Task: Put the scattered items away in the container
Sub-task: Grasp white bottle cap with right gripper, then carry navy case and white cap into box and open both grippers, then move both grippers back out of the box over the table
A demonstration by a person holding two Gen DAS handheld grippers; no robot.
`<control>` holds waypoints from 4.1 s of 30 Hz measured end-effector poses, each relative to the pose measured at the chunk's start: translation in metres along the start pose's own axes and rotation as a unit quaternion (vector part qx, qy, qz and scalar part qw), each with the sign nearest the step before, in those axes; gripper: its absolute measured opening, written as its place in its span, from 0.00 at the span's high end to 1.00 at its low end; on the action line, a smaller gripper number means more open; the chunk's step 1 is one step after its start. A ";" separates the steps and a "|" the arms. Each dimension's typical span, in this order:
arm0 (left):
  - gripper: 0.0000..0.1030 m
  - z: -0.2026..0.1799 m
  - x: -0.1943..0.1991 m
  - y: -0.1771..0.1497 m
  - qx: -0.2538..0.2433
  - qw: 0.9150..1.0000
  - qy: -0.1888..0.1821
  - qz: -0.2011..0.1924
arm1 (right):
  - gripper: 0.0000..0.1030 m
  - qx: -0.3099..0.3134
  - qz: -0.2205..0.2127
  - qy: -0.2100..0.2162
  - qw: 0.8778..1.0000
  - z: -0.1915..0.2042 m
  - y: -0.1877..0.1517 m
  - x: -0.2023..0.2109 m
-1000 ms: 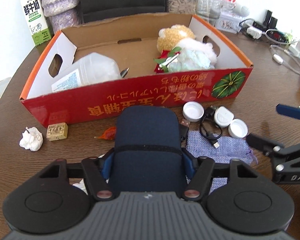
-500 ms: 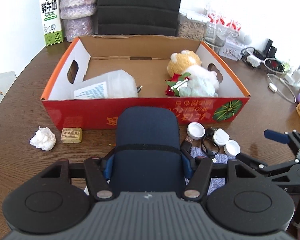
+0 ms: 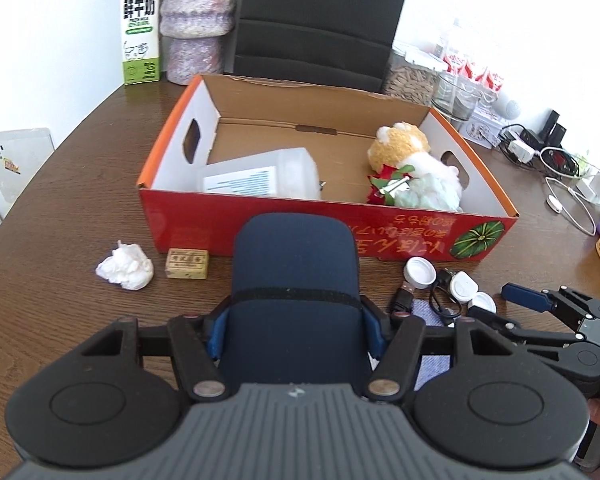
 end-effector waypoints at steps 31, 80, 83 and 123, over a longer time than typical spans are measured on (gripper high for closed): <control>0.39 0.003 0.046 0.021 0.014 0.995 -0.050 -0.090 | 0.73 -0.025 -0.108 -0.014 0.994 0.015 0.060 0.056; 0.00 0.015 -0.057 0.130 0.052 0.976 -0.020 -0.209 | 0.01 0.014 -0.143 -0.021 0.989 0.060 0.153 -0.062; 0.00 0.017 -0.050 0.132 0.054 0.974 -0.011 -0.220 | 0.00 0.013 -0.137 -0.019 0.990 0.061 0.153 -0.062; 0.00 0.030 0.061 0.046 0.021 0.966 0.038 -0.256 | 0.00 0.010 -0.147 -0.052 0.988 0.056 0.079 0.051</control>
Point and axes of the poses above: each gripper's, at about its wrist camera, not at the fingertips, and x roughly against the way its jaws point, z to its left, y to its top, the point moved 6 cm from there along -x, roughly the way its jaws point, and after that the axes turned 3 degrees about -x, right-handed, at the moved point
